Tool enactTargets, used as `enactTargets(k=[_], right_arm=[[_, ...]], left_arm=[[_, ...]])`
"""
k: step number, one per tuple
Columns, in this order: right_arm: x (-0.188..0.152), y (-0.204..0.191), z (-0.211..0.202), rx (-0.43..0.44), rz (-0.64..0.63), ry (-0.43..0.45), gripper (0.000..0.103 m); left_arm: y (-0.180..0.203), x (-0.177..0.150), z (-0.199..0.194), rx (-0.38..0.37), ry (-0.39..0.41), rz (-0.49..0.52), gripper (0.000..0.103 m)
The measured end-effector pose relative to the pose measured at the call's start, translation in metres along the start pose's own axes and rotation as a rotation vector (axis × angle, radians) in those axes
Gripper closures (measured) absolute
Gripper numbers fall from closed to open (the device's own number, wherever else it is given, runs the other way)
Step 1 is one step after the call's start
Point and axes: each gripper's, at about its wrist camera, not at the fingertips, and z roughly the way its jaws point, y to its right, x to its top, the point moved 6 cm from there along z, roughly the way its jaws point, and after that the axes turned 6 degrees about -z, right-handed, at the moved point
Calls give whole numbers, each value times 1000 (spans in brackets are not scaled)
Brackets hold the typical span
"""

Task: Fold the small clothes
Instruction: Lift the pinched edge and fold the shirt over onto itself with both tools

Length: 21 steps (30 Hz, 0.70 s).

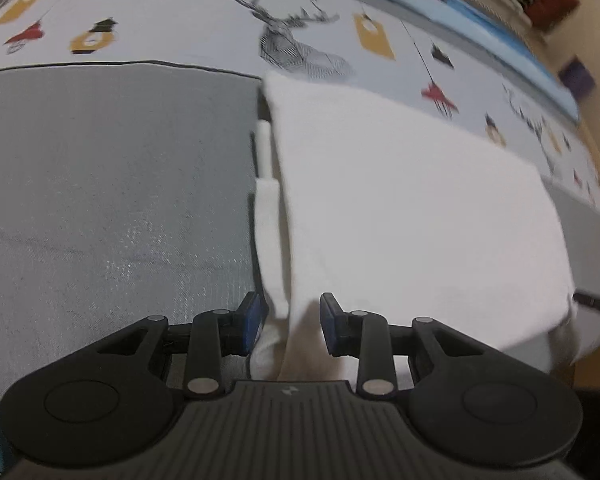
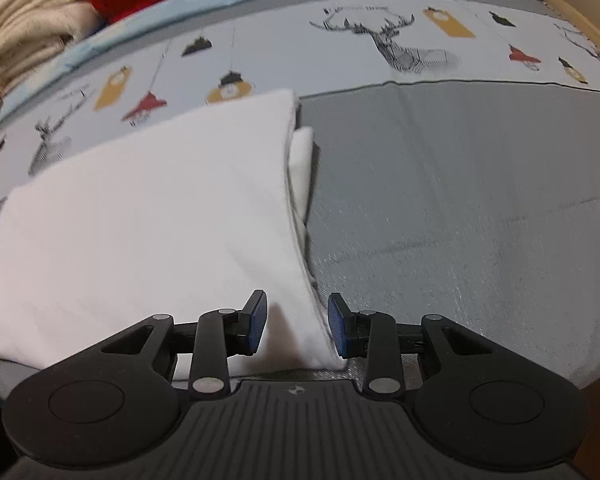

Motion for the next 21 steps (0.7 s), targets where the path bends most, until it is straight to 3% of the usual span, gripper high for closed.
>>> enactTargets(k=[3, 6, 8, 9, 11, 13, 15, 18, 21], right_arm=[[-1, 0, 4, -2, -10, -16, 68], [-4, -1, 9, -7, -26, -39, 69], [-5, -1, 13, -2, -38, -54, 80], [-6, -2, 13, -3, -45, -59, 94], [-5, -1, 9, 13, -42, -39, 98], [0, 4, -3, 43, 1, 15, 100], [1, 13, -11, 72, 53, 40, 100], [-11, 18, 2, 43, 39, -66, 100], [-20, 13, 10, 26, -12, -130, 99]], left_arm=[[5, -2, 4, -12, -21, 49, 70], [5, -5, 10, 13, -50, 81, 82], [6, -5, 12, 22, -55, 99, 96], [5, -4, 10, 20, -45, 103, 97], [1, 5, -4, -5, 31, 62, 100], [-3, 9, -14, -50, 62, 32, 101], [-6, 2, -6, -14, 6, 62, 101], [0, -14, 11, 27, -95, 154, 100], [-8, -11, 12, 22, -95, 96, 95]])
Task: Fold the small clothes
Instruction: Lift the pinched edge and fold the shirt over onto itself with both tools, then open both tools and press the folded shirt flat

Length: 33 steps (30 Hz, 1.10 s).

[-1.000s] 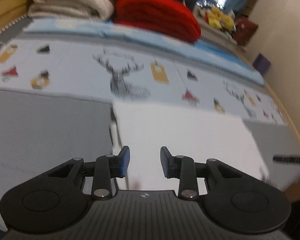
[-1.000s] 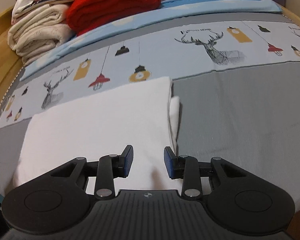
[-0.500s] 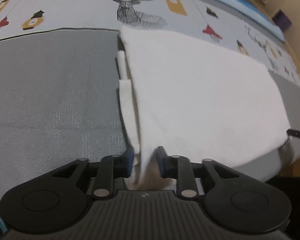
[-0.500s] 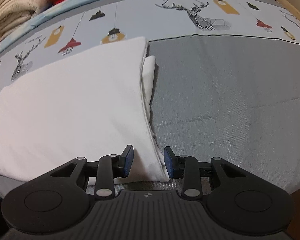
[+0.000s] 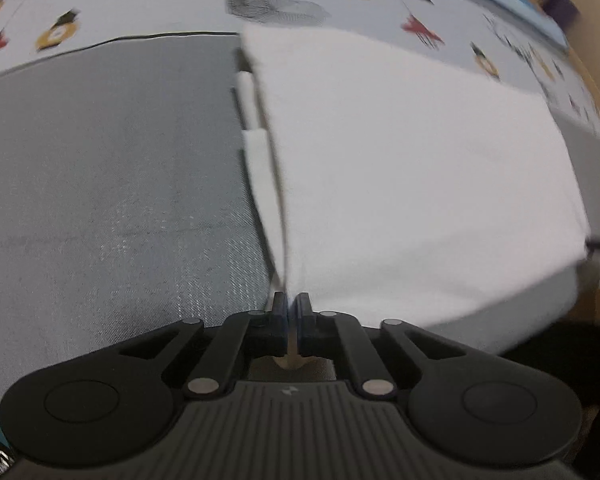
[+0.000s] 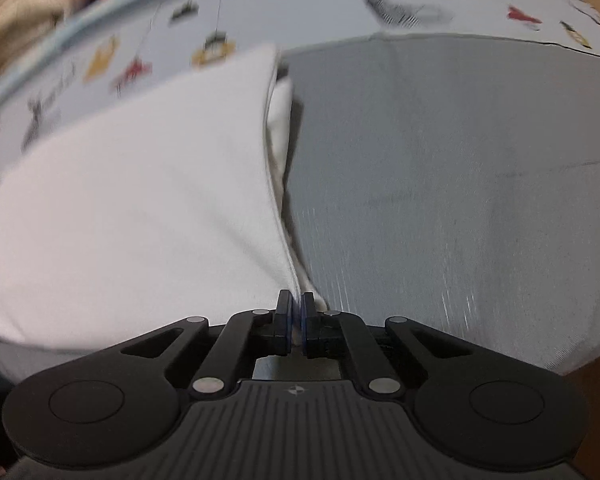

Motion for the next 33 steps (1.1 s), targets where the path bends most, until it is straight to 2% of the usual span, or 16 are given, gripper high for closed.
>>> enactTargets(k=[1, 2, 4, 6, 9, 14, 16, 20, 23, 28, 30, 31, 32, 33], right_arm=[[0, 0, 0, -2, 1, 1, 98], [1, 1, -3, -4, 7, 17, 97], [8, 4, -12, -6, 28, 79, 85], [15, 6, -22, 5, 56, 140, 75], [21, 9, -22, 12, 86, 160, 72], [29, -2, -11, -7, 82, 132, 66], [33, -6, -4, -10, 86, 116, 59], [37, -13, 12, -31, 70, 76, 55], [39, -14, 23, -51, 69, 44, 53], [40, -19, 32, -53, 87, 22, 53], [40, -20, 35, -48, 97, 17, 54], [40, -21, 36, -43, 101, 15, 56], [41, -23, 37, -36, 102, 15, 60], [41, -25, 37, -34, 101, 16, 65]], left_arm=[[-6, 5, -4, -15, 27, -51, 83], [-11, 10, -10, -33, 62, -96, 67], [-18, 18, -19, -71, 119, -162, 53], [-21, 25, -21, -92, 138, -215, 52], [-20, 32, -12, -98, 120, -262, 52], [-8, 41, 10, -61, 82, -269, 52], [-8, 46, 19, -48, 60, -289, 52], [-7, 51, 37, -21, 33, -321, 52], [-1, 54, 46, -18, 18, -313, 46], [1, 63, 49, -8, 45, -281, 46], [0, 67, 48, -10, 60, -283, 59], [0, 68, 48, -24, 60, -276, 73], [2, 69, 48, -39, 59, -265, 82], [3, 69, 48, -41, 61, -245, 85]])
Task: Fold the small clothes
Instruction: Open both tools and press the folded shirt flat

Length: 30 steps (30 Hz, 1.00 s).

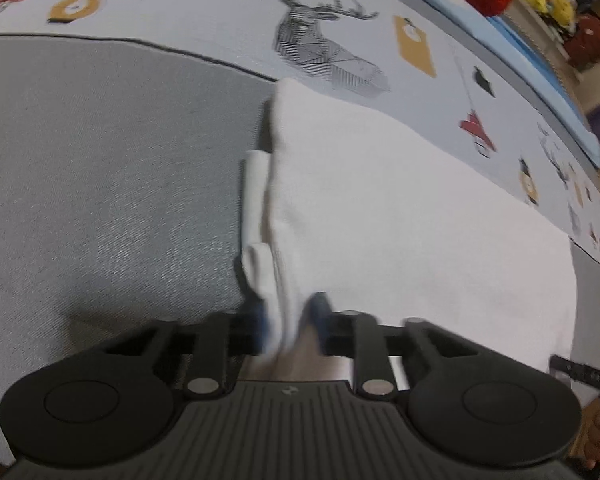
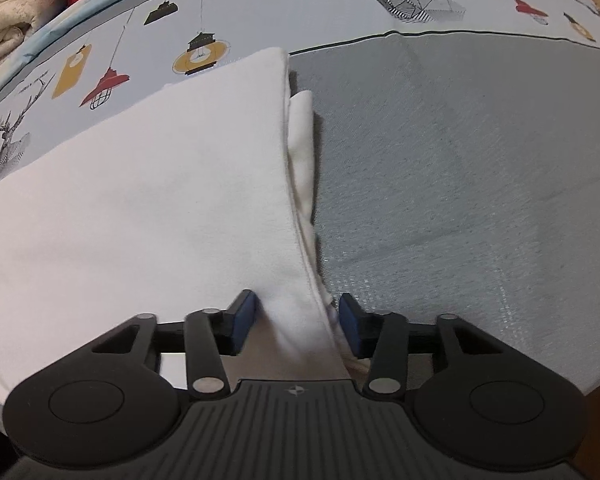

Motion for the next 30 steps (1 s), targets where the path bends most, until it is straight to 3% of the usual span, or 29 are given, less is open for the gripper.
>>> enactTargets(k=[4, 7, 9, 12, 14, 15, 20, 24, 25, 28, 30], right_arm=[[1, -8, 0, 5, -8, 7, 82], [4, -16, -2, 50, 12, 32, 86], [6, -29, -5, 88, -17, 63, 87], [6, -40, -5, 65, -66, 76, 87], [5, -38, -3, 58, -47, 64, 86], [4, -37, -3, 59, -41, 60, 86], [2, -38, -2, 60, -60, 48, 86], [1, -36, -3, 67, -52, 43, 87], [1, -36, -3, 68, -50, 44, 87], [2, -36, -5, 70, -50, 47, 85], [4, -36, -6, 56, -53, 54, 81]], left_arm=[[-3, 8, -11, 1, 64, 15, 93], [-11, 16, -30, 25, 155, 17, 94], [-19, 18, -31, 42, 147, 1, 93], [-32, 16, -26, 16, 92, -61, 82], [-38, 16, -27, 33, 91, -63, 59], [-40, 16, -26, 35, 86, -61, 56], [-52, 11, -17, 20, 6, -68, 52], [-47, 6, -12, 42, 3, -36, 52], [-45, 5, -11, 48, 6, -21, 55], [-37, 4, -9, 18, 7, 6, 83], [-35, 4, -9, 30, 11, 24, 85]])
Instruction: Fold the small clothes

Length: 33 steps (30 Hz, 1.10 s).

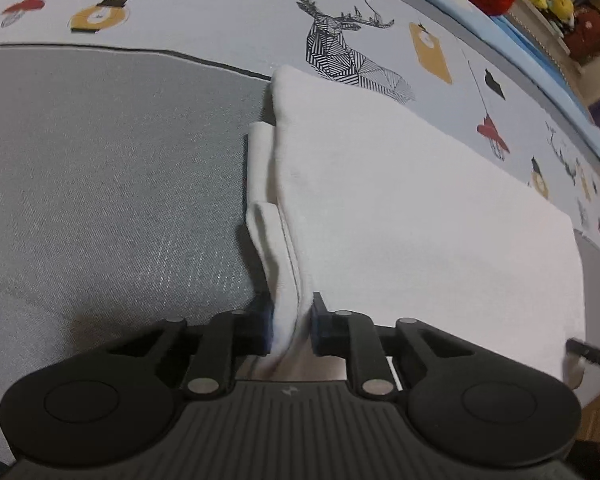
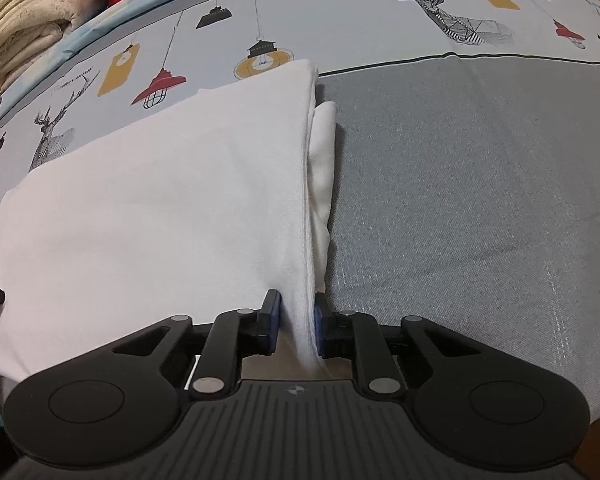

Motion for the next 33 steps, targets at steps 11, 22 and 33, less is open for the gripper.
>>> enactTargets(k=[11, 22, 33], right_arm=[[20, 11, -40, -72, 0, 180, 69], [35, 22, -83, -198, -150, 393, 69], [34, 16, -84, -220, -207, 427, 69]], left_arm=[[1, -1, -5, 18, 28, 16, 90], [-14, 4, -12, 157, 67, -3, 91], [17, 13, -43, -124, 124, -44, 93]])
